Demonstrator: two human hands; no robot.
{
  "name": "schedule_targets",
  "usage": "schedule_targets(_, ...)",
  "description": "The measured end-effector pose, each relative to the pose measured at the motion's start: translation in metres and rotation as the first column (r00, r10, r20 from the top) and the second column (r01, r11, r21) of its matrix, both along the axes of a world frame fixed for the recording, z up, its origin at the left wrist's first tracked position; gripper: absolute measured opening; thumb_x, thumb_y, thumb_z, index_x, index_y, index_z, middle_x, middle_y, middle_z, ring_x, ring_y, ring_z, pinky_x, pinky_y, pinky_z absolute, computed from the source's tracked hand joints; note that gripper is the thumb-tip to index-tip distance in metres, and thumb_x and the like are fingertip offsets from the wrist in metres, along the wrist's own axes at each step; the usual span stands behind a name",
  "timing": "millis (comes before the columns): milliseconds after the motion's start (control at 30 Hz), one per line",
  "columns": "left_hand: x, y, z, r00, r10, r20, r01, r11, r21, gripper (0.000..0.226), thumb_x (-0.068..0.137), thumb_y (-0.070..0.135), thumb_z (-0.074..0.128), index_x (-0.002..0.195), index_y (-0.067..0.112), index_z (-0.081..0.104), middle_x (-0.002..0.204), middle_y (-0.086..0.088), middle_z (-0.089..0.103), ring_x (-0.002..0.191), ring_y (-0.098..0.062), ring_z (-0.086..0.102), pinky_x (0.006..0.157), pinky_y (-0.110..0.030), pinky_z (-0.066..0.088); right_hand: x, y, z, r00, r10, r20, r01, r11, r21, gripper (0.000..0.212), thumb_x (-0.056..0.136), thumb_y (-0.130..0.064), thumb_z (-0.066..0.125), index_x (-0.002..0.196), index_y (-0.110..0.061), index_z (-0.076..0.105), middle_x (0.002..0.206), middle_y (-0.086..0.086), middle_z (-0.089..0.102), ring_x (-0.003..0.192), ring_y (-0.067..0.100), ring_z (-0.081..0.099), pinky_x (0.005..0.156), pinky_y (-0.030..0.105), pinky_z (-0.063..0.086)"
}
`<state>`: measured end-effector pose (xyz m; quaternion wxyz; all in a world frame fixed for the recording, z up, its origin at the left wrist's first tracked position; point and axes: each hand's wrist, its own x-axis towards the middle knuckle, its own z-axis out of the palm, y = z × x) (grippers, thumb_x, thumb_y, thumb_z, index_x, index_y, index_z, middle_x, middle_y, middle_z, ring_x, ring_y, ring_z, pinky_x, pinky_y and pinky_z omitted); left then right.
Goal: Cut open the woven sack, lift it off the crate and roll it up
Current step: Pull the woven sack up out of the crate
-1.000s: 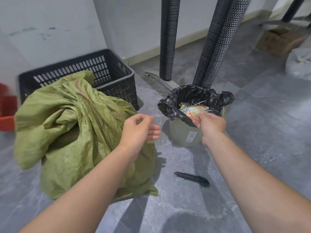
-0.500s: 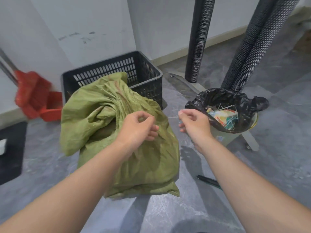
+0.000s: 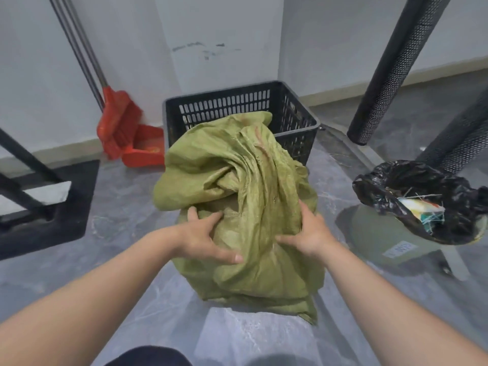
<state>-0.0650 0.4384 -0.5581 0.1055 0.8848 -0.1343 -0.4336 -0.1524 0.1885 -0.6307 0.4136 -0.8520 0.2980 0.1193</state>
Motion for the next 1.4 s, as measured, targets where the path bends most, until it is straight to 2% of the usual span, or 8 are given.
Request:
schedule_targets(167, 0.006, -0.001, -0.028, 0.988, -0.024, 0.155, 0.062, 0.968, -0.244, 0.093, 0.059, 0.078, 0.082, 0.143, 0.053, 0.052, 0.134, -0.002, 0.024, 0.138, -0.032, 0.039, 0.126, -0.041, 0.027, 0.006, 0.003, -0.003, 0.994, -0.054, 0.092, 0.068, 0.984, -0.164, 0.062, 0.095, -0.039, 0.070, 0.152, -0.036, 0.045, 0.131, 0.012, 0.046, 0.125, 0.034, 0.053, 0.105, 0.042, 0.046)
schedule_targets(300, 0.006, -0.012, -0.043, 0.912, -0.031, 0.409, 0.182, 0.925, -0.335, 0.057, 0.082, 0.073, 0.053, 0.124, 0.040, 0.072, 0.145, -0.003, 0.047, 0.135, -0.031, 0.046, 0.121, -0.055, 0.028, 0.011, 0.010, 0.006, 0.979, -0.095, 0.183, 0.132, 0.971, -0.198, 0.026, 0.104, -0.021, 0.059, 0.126, -0.012, 0.067, 0.106, 0.007, 0.043, 0.099, 0.030, 0.053, 0.080, 0.034, 0.040)
schedule_targets(367, 0.000, -0.019, -0.045, 0.859, 0.075, 0.506, 0.178, 0.883, -0.434, 0.035, 0.094, 0.054, 0.053, 0.104, 0.029, 0.077, 0.113, 0.003, 0.068, 0.106, -0.022, 0.060, 0.112, -0.056, 0.037, 0.011, 0.013, 0.013, 0.966, -0.137, 0.218, 0.187, 0.955, -0.228, 0.015, 0.102, -0.006, 0.055, 0.106, -0.004, 0.070, 0.097, 0.006, 0.044, 0.087, 0.027, 0.048, 0.070, 0.029, 0.028)
schedule_targets(533, 0.004, -0.025, -0.001, 0.767, 0.557, 0.318, -0.174, 0.658, -0.733, 0.022, 0.103, 0.021, 0.060, 0.086, 0.015, 0.073, 0.078, -0.001, 0.072, 0.076, -0.016, 0.062, 0.068, -0.029, 0.047, 0.013, 0.031, 0.059, 0.923, -0.281, 0.262, 0.324, 0.936, -0.138, 0.022, 0.103, -0.009, 0.054, 0.083, -0.012, 0.062, 0.089, 0.002, 0.051, 0.074, 0.020, 0.049, 0.065, 0.033, 0.028)
schedule_targets(900, 0.053, -0.053, 0.139, 0.689, 0.717, 0.109, -0.450, 0.541, -0.710, 0.024, 0.102, 0.027, 0.056, 0.087, 0.019, 0.074, 0.083, 0.000, 0.074, 0.081, -0.022, 0.066, 0.080, -0.041, 0.055, 0.050, 0.028, 0.198, 0.843, -0.412, 0.345, 0.440, 0.898, -0.004, 0.021, 0.101, -0.014, 0.057, 0.121, -0.014, 0.065, 0.109, 0.004, 0.070, 0.104, 0.029, 0.063, 0.087, 0.037, 0.047)
schedule_targets(1100, 0.069, -0.080, 0.211, 0.646, 0.757, 0.100, -0.503, 0.520, -0.690, 0.025, 0.103, 0.028, 0.056, 0.089, 0.016, 0.073, 0.082, -0.003, 0.072, 0.078, -0.017, 0.061, 0.075, -0.038, 0.050, 0.072, -0.003, 0.288, 0.882, -0.330, 0.336, 0.326, 0.943, 0.069, 0.057, 0.103, -0.009, 0.057, 0.149, -0.041, 0.046, 0.140, -0.009, 0.060, 0.124, 0.011, 0.055, 0.105, 0.025, 0.040)
schedule_targets(1233, 0.103, -0.100, 0.249, 0.636, 0.769, 0.070, -0.519, 0.493, -0.698, 0.027, 0.104, 0.028, 0.056, 0.091, 0.010, 0.072, 0.086, -0.012, 0.073, 0.078, -0.017, 0.060, 0.078, -0.042, 0.053, 0.104, -0.028, 0.327, 0.934, -0.192, 0.302, 0.233, 0.967, -0.106, 0.041, 0.102, -0.007, 0.053, 0.136, -0.026, 0.066, 0.098, -0.004, 0.057, 0.097, 0.018, 0.054, 0.074, 0.020, 0.029)
schedule_targets(1400, 0.173, -0.122, 0.271, 0.631, 0.776, -0.004, -0.587, 0.474, -0.657, 0.039, 0.094, 0.045, 0.054, 0.085, 0.010, 0.067, 0.075, -0.006, 0.067, 0.073, -0.028, 0.061, 0.073, -0.042, 0.051, 0.177, -0.047, 0.361, 0.954, -0.168, 0.247, 0.211, 0.964, -0.163, 0.042, 0.100, -0.004, 0.055, 0.137, -0.020, 0.066, 0.110, -0.002, 0.063, 0.102, 0.016, 0.057, 0.078, 0.017, 0.031)
